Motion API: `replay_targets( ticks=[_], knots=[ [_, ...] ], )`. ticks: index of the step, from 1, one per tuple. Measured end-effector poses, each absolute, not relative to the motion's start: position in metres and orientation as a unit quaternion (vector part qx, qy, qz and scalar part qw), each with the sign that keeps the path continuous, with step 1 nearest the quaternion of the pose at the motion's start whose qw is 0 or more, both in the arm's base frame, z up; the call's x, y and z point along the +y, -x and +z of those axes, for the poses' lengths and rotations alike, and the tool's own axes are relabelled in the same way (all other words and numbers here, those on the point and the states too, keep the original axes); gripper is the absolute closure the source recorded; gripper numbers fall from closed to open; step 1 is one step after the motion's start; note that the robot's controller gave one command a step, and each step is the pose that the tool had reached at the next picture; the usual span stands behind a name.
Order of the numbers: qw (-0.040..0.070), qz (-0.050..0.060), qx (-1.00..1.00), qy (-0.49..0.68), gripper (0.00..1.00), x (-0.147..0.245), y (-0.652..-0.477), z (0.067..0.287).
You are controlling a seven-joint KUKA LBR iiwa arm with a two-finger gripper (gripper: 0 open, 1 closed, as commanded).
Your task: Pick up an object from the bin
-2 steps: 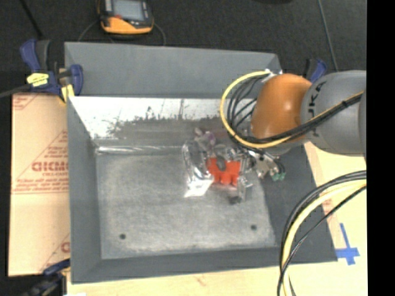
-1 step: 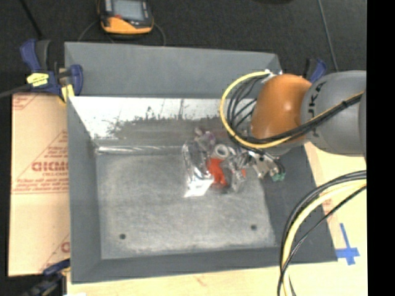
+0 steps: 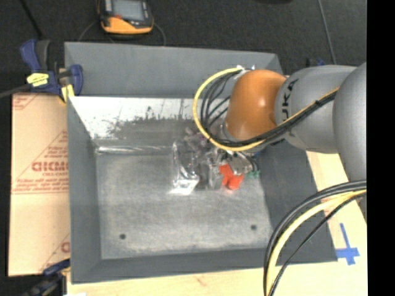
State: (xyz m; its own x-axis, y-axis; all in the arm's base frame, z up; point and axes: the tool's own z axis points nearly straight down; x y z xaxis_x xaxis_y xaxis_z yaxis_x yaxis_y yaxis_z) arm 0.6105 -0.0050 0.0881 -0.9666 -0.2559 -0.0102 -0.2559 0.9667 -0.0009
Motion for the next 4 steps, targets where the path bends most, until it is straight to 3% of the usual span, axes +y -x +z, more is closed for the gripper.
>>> replay_targets(
  ticks=[1,2,3,4],
  knots=[
    [-0.001,0.001,0.992,0.126,1.0,-0.0017,-0.5933,0.1029],
    [-0.002,0.0,0.992,0.126,0.0,-0.0024,-0.593,0.1014],
    [-0.002,0.0,0.992,0.127,1.0,-0.0023,-0.5937,0.1017],
    [-0.002,0.0,0.992,0.127,0.0,-0.0025,-0.593,0.1014]
  ],
)
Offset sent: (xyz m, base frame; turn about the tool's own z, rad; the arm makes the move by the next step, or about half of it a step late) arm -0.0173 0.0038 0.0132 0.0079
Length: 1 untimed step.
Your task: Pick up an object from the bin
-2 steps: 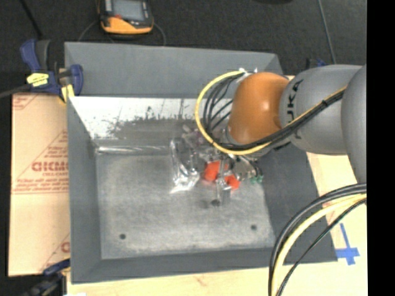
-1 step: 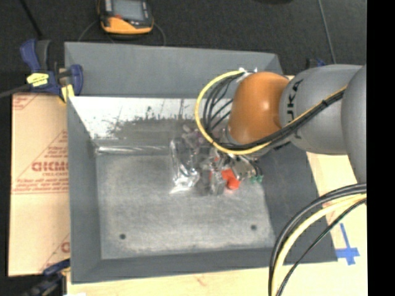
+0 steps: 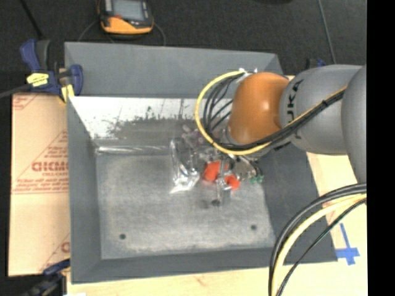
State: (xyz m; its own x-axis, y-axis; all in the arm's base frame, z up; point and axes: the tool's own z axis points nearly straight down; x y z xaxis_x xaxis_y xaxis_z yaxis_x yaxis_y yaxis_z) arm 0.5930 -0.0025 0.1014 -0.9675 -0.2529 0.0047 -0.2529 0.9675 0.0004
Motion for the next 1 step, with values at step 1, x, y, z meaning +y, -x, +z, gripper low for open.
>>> replay_targets(
  ticks=[1],
  knots=[
    [0.001,0.001,-0.963,-0.269,0.0,-0.054,-0.6524,0.0744]
  ],
)
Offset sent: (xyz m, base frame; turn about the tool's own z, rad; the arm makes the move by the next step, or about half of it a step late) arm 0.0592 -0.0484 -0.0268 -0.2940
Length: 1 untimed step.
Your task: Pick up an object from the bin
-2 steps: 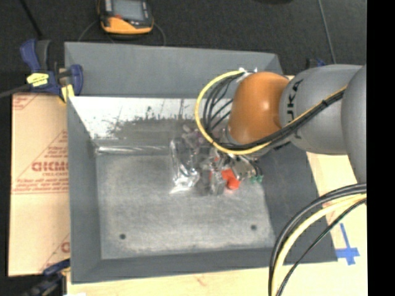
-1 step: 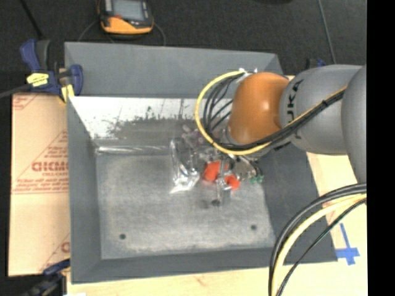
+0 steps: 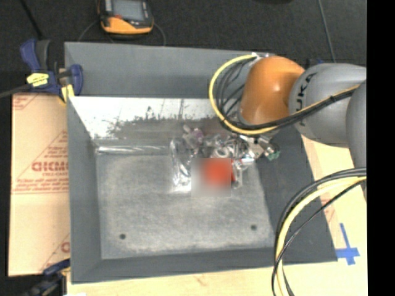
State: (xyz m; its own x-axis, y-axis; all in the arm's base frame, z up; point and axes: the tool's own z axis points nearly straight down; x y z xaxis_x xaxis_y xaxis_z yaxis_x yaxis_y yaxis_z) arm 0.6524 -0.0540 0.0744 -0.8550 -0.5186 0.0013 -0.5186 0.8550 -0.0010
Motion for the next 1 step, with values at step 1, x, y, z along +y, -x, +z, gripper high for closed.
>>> replay_targets(
  ticks=[1],
  knots=[
    [0.007,-0.002,-0.963,-0.269,1.0,-0.0525,-0.6493,0.0727]
  ],
)
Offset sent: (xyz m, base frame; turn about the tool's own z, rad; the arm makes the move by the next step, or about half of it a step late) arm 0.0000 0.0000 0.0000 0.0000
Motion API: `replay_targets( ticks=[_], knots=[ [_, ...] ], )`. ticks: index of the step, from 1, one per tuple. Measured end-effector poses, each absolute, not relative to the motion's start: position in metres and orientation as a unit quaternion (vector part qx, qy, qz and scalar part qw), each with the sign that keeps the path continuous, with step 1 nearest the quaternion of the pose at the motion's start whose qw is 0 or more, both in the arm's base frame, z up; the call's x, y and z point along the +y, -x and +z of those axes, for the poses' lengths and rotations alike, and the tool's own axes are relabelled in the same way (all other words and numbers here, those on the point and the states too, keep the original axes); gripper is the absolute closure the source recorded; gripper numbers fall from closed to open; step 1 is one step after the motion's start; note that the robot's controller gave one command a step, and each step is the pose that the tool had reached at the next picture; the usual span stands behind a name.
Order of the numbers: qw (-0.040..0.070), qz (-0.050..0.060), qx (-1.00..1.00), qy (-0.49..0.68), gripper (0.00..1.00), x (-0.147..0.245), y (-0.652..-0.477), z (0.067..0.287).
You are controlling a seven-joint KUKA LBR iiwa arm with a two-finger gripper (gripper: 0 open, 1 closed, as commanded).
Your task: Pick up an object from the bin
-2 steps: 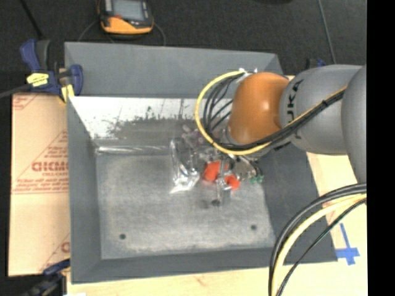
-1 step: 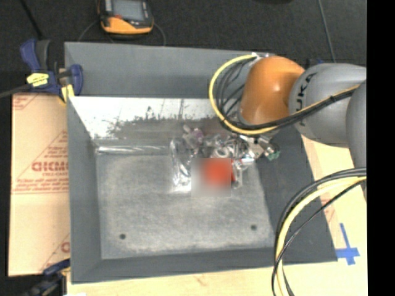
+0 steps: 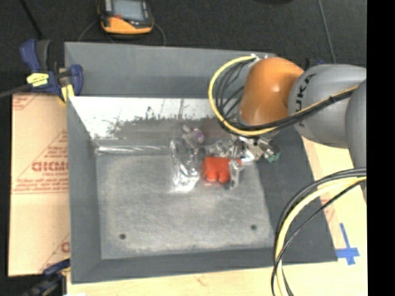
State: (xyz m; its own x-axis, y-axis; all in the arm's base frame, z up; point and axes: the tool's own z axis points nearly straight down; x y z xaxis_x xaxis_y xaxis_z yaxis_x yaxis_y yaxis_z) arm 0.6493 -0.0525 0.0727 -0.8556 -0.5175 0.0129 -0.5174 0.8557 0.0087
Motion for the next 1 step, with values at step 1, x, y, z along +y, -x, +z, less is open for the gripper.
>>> replay_targets(
  ticks=[1],
  knots=[
    [0.003,-0.002,-0.919,-0.394,1.0,-0.0646,-0.6483,0.0707]
  ],
)
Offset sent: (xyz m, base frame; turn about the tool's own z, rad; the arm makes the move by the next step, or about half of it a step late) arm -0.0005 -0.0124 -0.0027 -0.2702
